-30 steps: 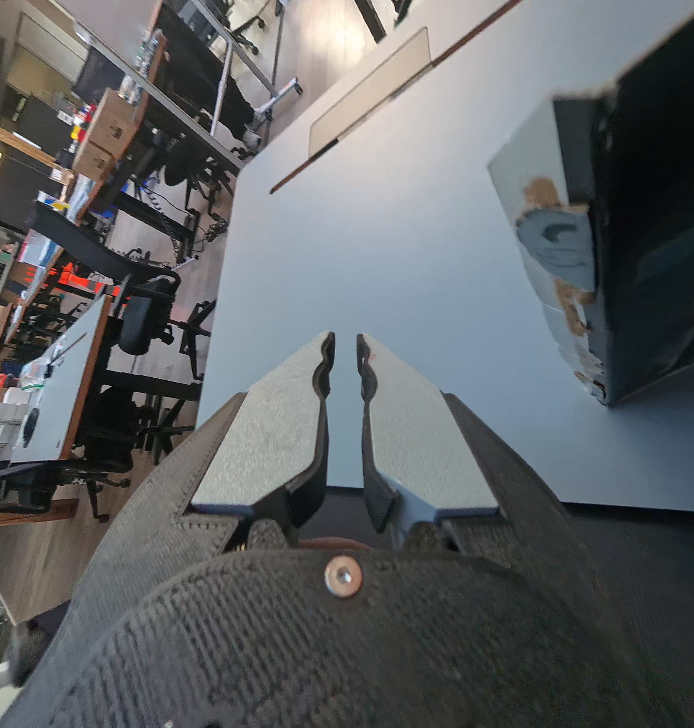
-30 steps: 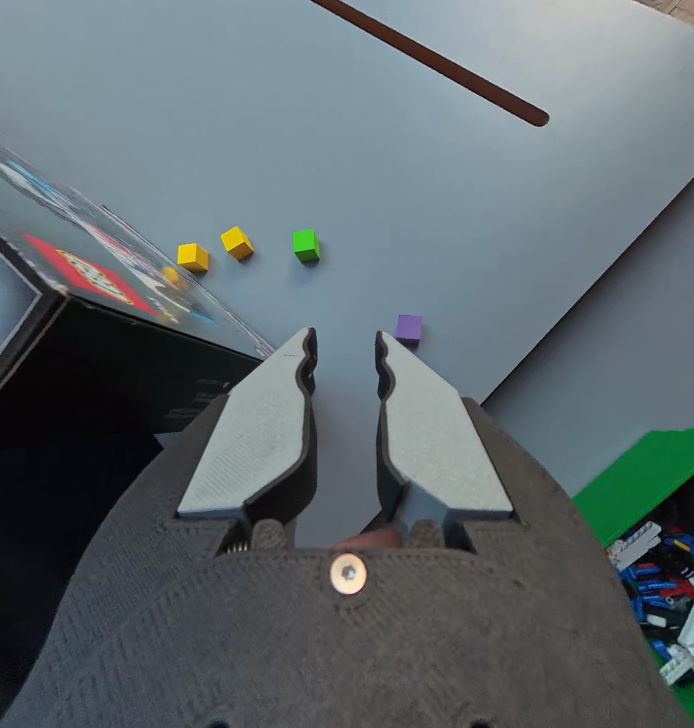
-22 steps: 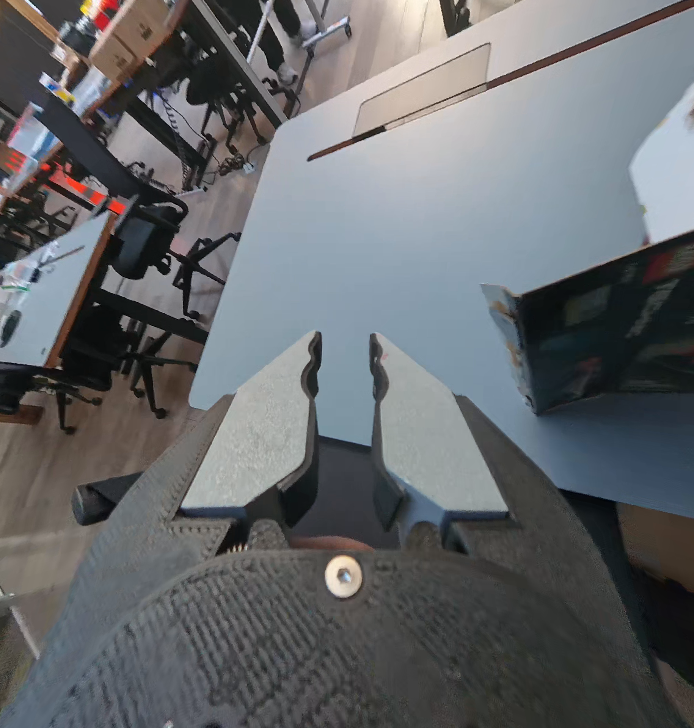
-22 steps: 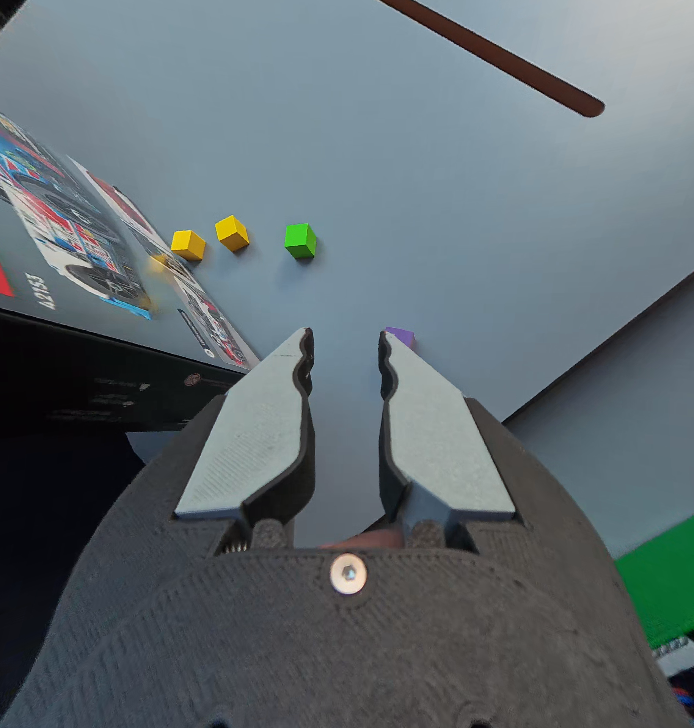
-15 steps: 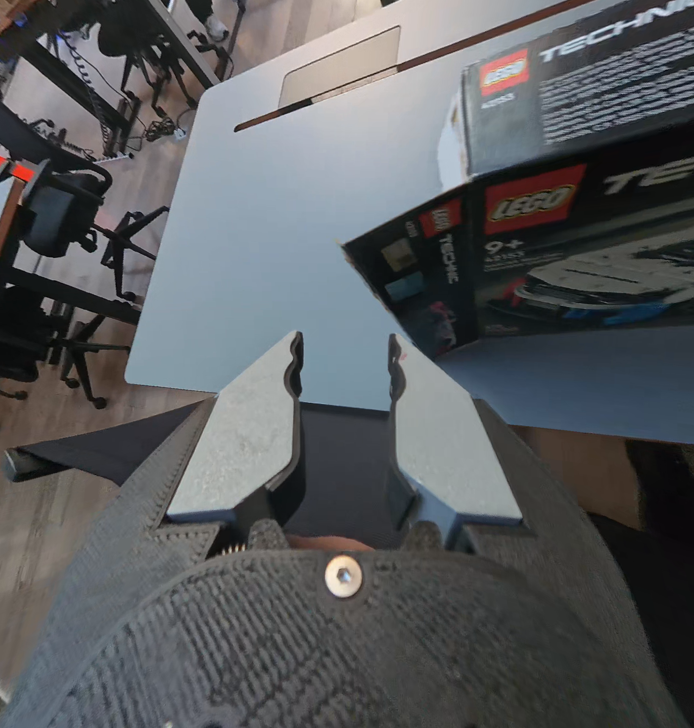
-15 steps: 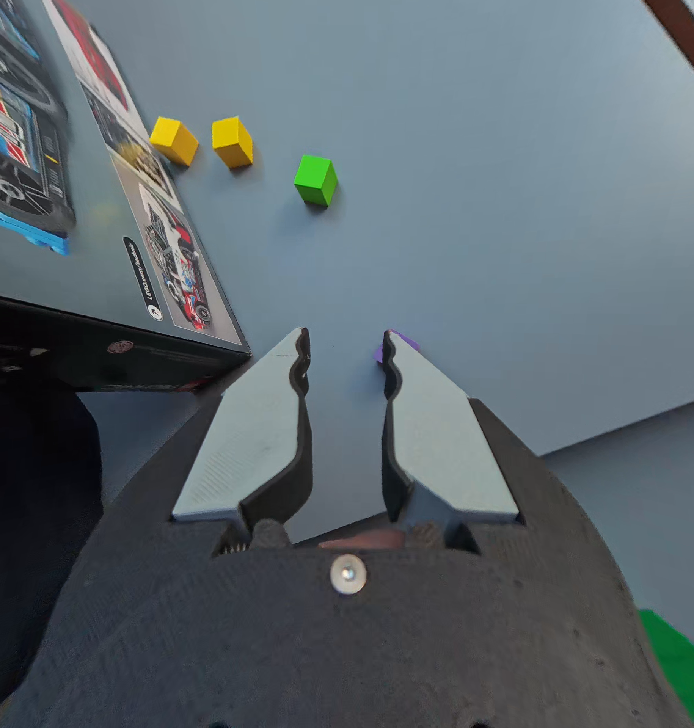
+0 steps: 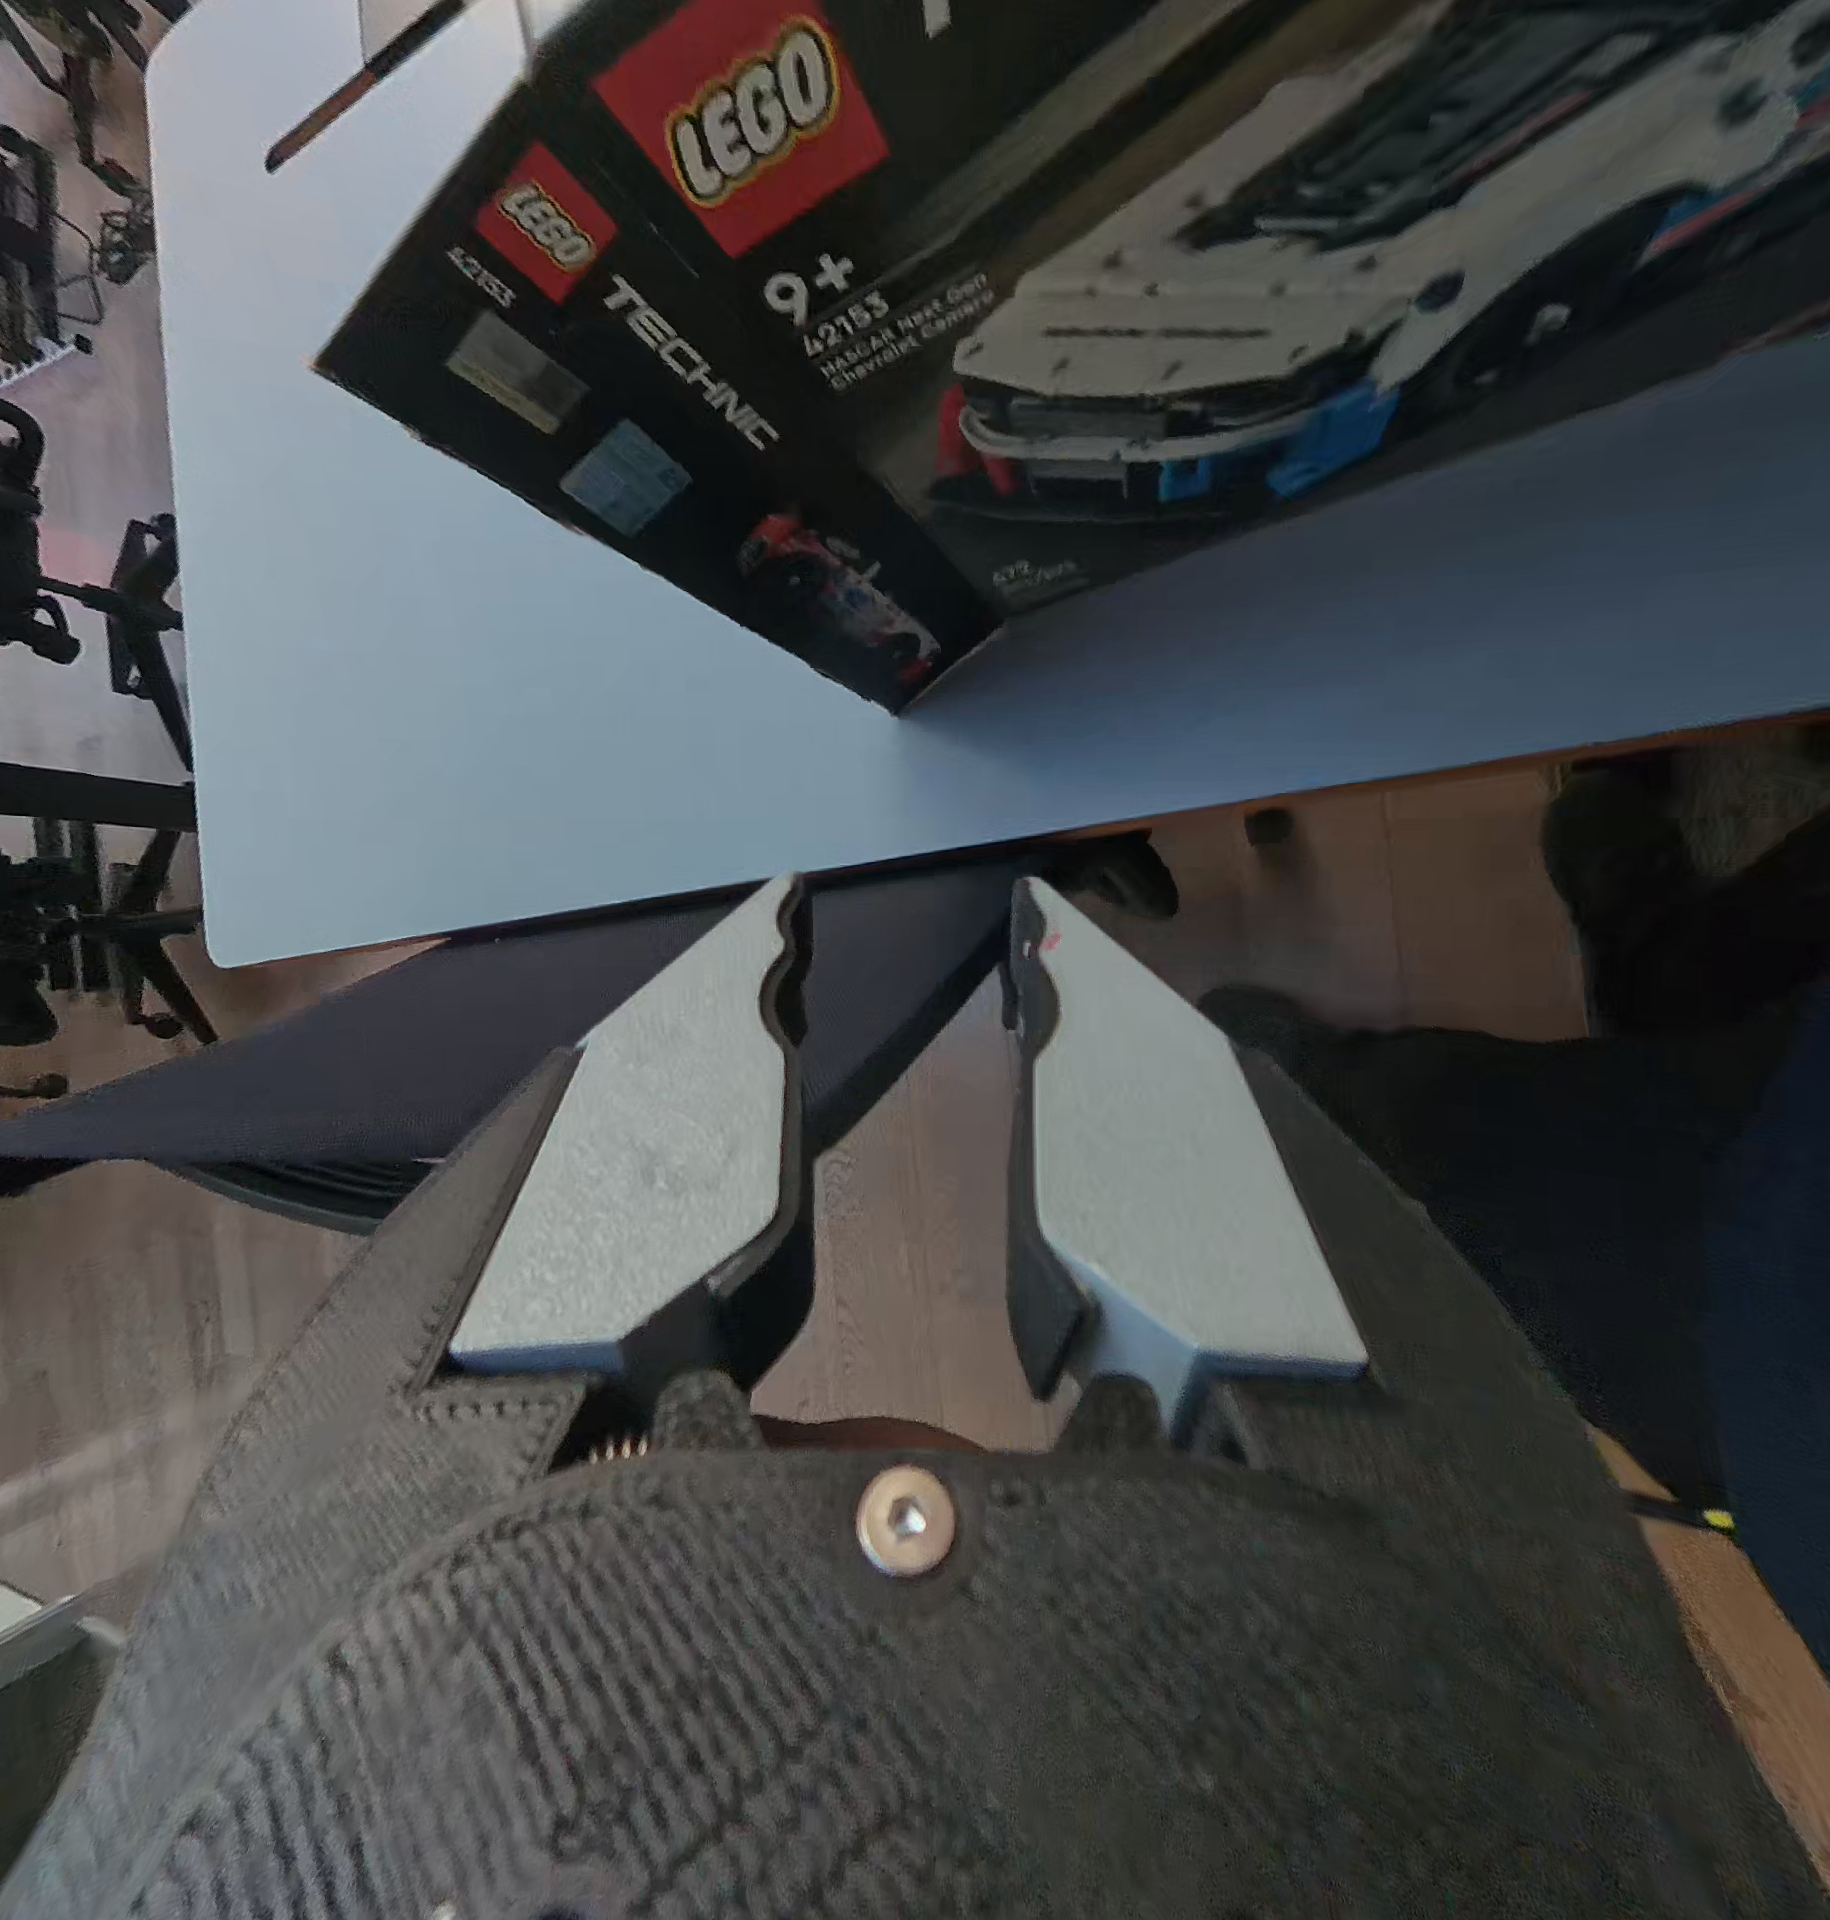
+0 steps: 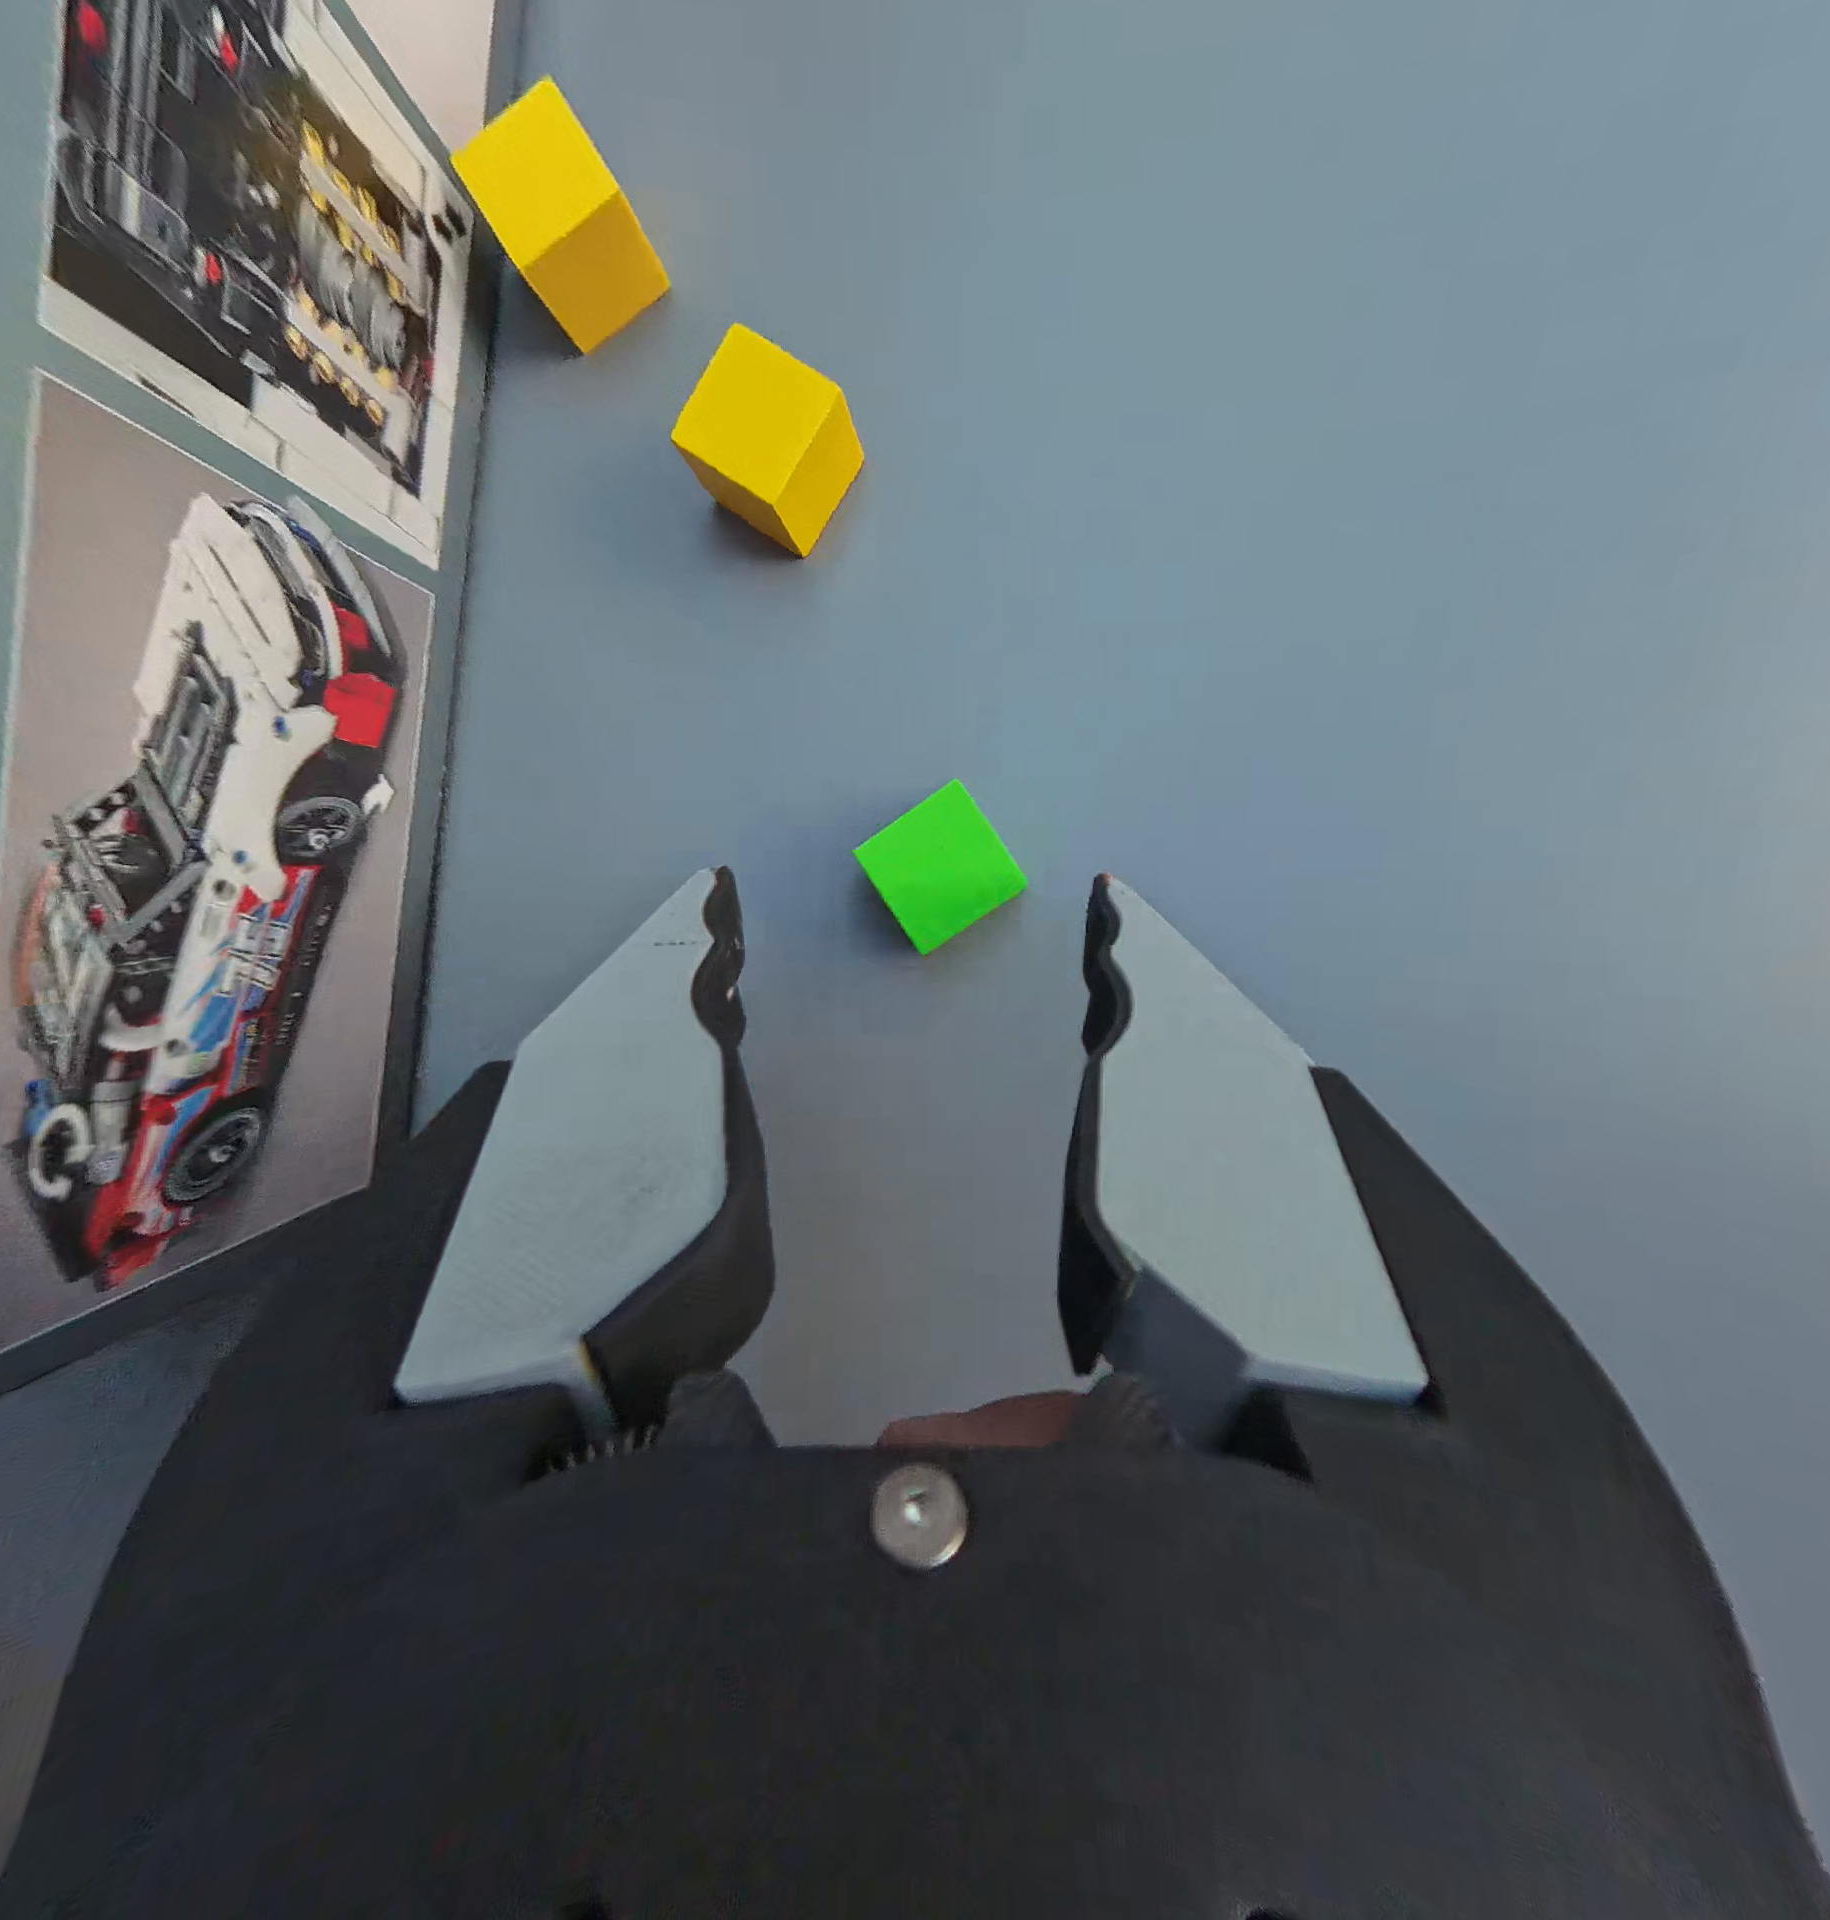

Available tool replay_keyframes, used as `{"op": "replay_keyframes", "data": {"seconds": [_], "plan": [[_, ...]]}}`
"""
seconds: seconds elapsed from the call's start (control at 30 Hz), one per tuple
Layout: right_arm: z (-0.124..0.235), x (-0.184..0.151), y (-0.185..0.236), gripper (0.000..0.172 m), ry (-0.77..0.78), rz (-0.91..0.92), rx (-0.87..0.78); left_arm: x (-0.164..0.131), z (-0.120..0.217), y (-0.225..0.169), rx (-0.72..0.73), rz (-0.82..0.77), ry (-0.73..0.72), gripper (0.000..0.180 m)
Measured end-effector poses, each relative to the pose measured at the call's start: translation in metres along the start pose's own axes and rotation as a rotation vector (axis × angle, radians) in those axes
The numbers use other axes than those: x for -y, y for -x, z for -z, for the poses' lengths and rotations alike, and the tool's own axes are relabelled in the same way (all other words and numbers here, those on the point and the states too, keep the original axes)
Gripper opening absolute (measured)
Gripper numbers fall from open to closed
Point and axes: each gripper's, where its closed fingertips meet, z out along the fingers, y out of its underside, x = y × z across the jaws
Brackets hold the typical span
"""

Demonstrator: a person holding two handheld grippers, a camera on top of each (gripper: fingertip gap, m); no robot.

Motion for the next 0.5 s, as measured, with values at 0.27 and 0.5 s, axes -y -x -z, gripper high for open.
{"op": "replay_keyframes", "data": {"seconds": [0.27,0.5], "plan": [[-0.013,-0.009,-0.006,0.03,0.125,-0.018,0.028,-0.023,0.003,-0.017,-0.014,-0.024,0.042,0.034],[0.085,0.013,0.005,0.03,-0.271,-0.361,-0.002,0.004,-0.015,-0.022,-0.084,-0.092,-0.032,0.034]]}}
